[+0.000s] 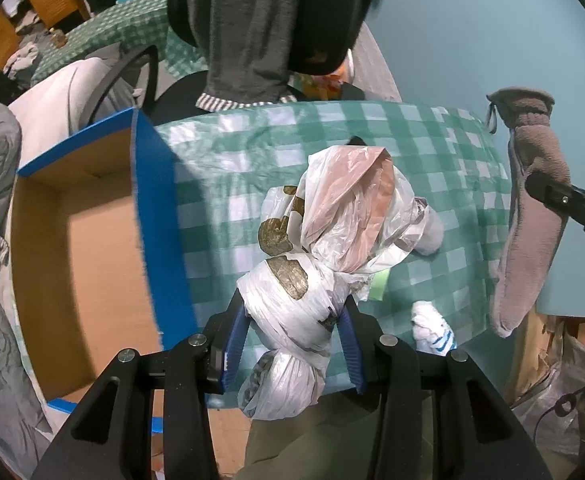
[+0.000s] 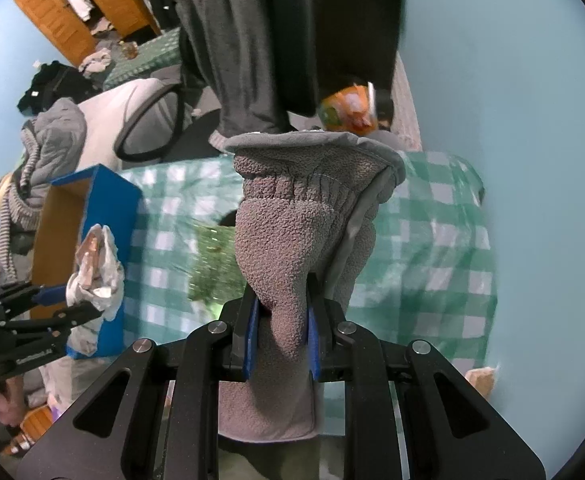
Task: Organize soft objects
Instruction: 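Carry the bundle in the left gripper while the right carries the sock to the box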
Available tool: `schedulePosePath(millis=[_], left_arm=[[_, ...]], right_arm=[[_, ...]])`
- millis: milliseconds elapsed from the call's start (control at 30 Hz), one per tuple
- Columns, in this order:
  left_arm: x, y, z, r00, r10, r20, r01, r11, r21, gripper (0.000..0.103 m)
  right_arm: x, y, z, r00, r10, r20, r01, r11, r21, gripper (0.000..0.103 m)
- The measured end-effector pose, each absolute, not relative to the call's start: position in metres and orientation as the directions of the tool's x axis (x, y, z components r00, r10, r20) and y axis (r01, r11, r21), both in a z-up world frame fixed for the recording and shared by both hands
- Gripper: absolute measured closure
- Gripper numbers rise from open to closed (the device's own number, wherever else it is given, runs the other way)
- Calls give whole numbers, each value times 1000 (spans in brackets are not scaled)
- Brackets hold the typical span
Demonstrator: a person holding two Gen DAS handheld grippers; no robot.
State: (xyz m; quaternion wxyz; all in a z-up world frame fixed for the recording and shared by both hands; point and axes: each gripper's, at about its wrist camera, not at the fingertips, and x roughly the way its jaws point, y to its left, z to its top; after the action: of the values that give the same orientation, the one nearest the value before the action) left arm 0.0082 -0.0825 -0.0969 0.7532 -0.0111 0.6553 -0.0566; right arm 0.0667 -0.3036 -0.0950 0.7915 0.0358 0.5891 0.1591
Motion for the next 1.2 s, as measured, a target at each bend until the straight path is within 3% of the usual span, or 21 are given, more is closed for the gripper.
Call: schedulePosePath(millis=[1200], left_arm=[[-29, 85, -67, 232, -35, -972, -225, 970, -88, 60]], right_arm=[[65, -98, -57, 190, 450, -873, -539, 791, 290, 85]])
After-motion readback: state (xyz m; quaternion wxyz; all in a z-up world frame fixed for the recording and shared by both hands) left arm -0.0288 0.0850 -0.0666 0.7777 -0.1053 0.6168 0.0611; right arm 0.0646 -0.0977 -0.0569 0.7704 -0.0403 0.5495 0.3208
